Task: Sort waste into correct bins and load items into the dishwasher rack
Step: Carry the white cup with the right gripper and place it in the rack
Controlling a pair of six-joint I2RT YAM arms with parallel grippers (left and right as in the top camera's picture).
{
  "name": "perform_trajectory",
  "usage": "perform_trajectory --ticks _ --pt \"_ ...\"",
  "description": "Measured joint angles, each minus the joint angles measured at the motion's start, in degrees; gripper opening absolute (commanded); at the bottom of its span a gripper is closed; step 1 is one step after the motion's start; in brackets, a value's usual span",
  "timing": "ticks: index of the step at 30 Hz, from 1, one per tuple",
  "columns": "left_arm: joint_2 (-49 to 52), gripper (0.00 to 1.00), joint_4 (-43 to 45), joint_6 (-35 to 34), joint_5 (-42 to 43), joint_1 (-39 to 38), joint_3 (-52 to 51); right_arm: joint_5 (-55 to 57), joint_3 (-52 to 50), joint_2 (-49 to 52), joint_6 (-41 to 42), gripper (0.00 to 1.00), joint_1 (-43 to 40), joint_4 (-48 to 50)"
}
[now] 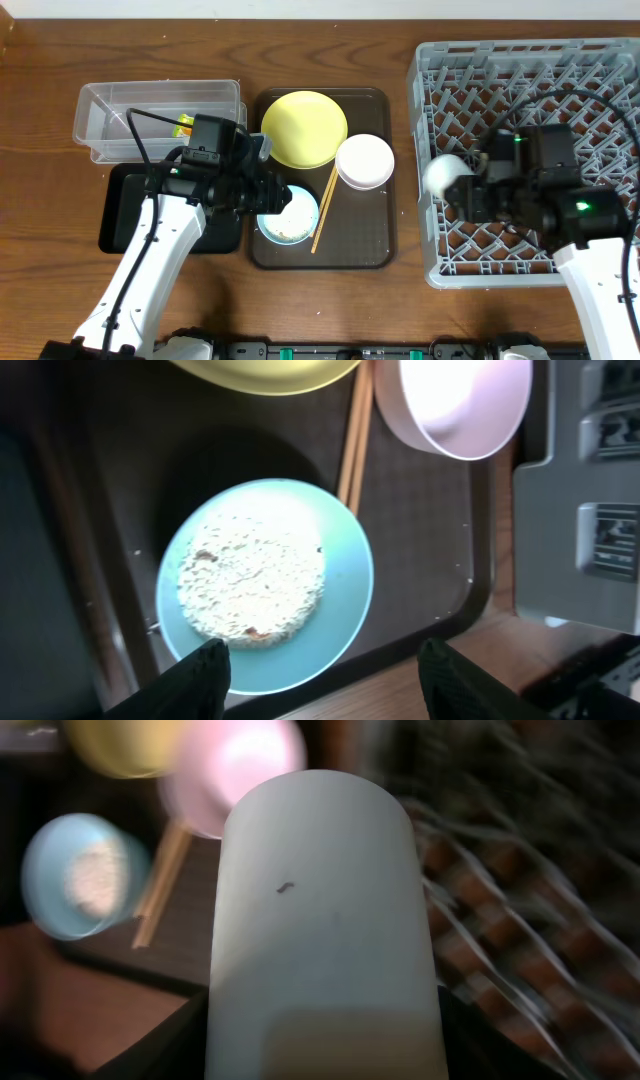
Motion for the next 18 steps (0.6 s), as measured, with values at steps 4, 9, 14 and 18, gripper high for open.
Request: perform_trajectory --ticks 4,9,14,18 --pt "-0.02 0.63 -0.02 0.00 -1.05 0.00 0.00 3.72 3.54 0.20 1.97 0.01 -5.92 -4.96" --pt "-0.02 0.63 -0.02 0.00 -1.57 0.00 -0.02 10.49 6.34 0.55 2.95 0.01 -13.29 -9.42" --pt "-0.02 0.63 -0.02 0.00 -1.92 0.00 0.00 14.91 6.51 4.81 3.41 0.01 -19.28 -11.82" --pt "-0.02 0.63 -0.04 0.00 -1.95 0.00 0.00 16.06 6.51 9.53 3.41 0.01 -20.59 -12.70"
